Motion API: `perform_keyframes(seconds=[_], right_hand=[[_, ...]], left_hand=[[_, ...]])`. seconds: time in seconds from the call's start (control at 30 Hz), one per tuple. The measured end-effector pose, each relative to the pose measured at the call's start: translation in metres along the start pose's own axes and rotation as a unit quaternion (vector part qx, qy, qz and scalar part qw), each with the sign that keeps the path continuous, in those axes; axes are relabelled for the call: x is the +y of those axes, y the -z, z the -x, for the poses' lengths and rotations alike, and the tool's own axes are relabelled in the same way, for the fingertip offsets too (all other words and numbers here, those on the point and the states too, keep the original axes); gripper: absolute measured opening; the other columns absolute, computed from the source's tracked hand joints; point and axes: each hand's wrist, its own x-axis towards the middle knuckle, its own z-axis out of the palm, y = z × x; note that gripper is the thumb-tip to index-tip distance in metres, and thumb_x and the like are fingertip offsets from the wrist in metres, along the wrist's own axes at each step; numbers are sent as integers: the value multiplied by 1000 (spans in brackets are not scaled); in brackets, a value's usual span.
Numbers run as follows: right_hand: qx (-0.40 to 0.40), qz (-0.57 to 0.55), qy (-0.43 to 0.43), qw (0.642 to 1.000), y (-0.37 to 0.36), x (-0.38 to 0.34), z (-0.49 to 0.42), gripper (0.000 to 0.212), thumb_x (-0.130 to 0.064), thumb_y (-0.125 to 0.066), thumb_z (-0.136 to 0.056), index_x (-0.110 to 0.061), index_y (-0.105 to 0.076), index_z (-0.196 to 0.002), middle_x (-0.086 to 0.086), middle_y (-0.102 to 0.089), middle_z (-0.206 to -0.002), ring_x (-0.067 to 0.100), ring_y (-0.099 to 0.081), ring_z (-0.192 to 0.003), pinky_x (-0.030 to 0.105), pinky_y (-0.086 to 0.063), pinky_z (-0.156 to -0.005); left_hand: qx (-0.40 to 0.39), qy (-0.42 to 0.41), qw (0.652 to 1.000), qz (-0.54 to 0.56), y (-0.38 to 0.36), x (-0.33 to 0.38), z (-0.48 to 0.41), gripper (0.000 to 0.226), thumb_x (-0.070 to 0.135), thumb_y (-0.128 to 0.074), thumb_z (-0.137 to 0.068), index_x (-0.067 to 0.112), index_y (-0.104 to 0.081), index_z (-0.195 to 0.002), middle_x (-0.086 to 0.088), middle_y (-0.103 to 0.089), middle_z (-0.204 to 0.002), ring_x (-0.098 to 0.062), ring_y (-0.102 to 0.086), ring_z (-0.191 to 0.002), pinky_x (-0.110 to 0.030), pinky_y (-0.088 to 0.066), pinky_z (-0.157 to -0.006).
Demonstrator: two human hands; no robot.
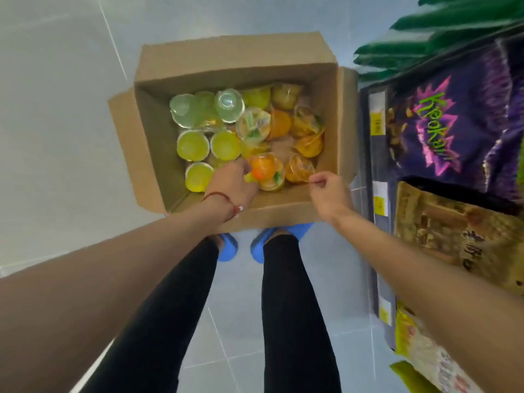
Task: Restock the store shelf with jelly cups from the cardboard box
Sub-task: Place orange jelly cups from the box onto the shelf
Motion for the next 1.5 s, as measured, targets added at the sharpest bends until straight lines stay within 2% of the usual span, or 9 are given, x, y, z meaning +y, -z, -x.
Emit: perform_keyframes(seconds=[0.17,0.33,0.47,0.63,0.87,1.0,1.2,1.33,1.5], right_hand=[[8,23,-11,1000,-20,1,-52,27,-15,-58,-94,-14,-65,-121,12,-66,-124,31,-60,-117,35,-47,-103],[5,45,-16,999,-32,0,-87,35,-31,-62,-96,-18,-61,-129,11,-61,-132,30,-57,-121,34,-44,-104],[25,38,-2,999,-39,1,-105,43,-32,-63,-97,-14,-53,-134,12,-56,-138,32,-53,-128,40,-41,-110],[33,41,1,999,-41,1,-113,49,-31,-62,-97,-11,-44,-138,12,-51,-144,33,-48,-134,43,-38,-113],[5,48,-21,999,-34,-8,-115,53,-31,-63,-95,-13,-43,-141,12,-50,-144,34,-49,-132,43,-39,-114],[-23,65,-1,998,-32,-18,-115,44,-24,-62,-95,-18,-49,-136,8,-54,-139,29,-54,-126,40,-43,-109],[-10,59,-16,998,-30,-29,-123,57,-17,-61,-88,-26,-48,-143,9,-62,-127,30,-58,-120,43,-47,-108],[-9,73,12,997,-31,-31,-125,49,-17,-59,-87,-28,-57,-135,7,-65,-119,29,-63,-110,45,-53,-100],[12,86,71,994,-36,-26,-127,41,-18,-67,-89,-29,-61,-128,-6,-68,-100,20,-68,-95,43,-58,-92]], left_hand=[[-13,2,1000,-28,-30,-6,-55,60,28,-70,-83,11,-47,-136,-13,-51,-137,-31,-53,-122,-37,-45,-98],[-14,68,997,-44,-61,-6,-99,82,54,-69,-80,7,-37,-140,-16,-40,-141,-36,-47,-127,-42,-41,-100],[25,102,991,-88,-82,-6,-121,87,70,-62,-76,9,-37,-132,-18,-52,-133,-39,-52,-121,-45,-45,-94],[34,72,986,-147,-79,-8,-125,82,76,-58,-75,14,-39,-125,-16,-65,-113,-38,-61,-107,-41,-46,-77],[-9,84,992,-89,-67,-15,-120,76,66,-81,-60,22,-46,-111,-4,-64,-107,-30,-62,-99,-36,-48,-74],[9,87,996,-29,-74,-18,-114,85,53,-89,-54,21,-48,-121,-3,-63,-114,-27,-60,-107,-37,-51,-87],[-13,21,994,-103,-81,-32,-101,104,52,-88,-57,23,-38,-144,-6,-41,-137,-27,-38,-128,-37,-41,-105],[-15,23,997,-78,-78,-37,-99,105,51,-88,-57,24,-36,-144,-5,-39,-137,-26,-38,-128,-37,-41,-106],[36,10,999,37,-73,-37,-101,105,44,-91,-54,21,-35,-140,-3,-46,-131,-24,-45,-122,-35,-43,-101]])
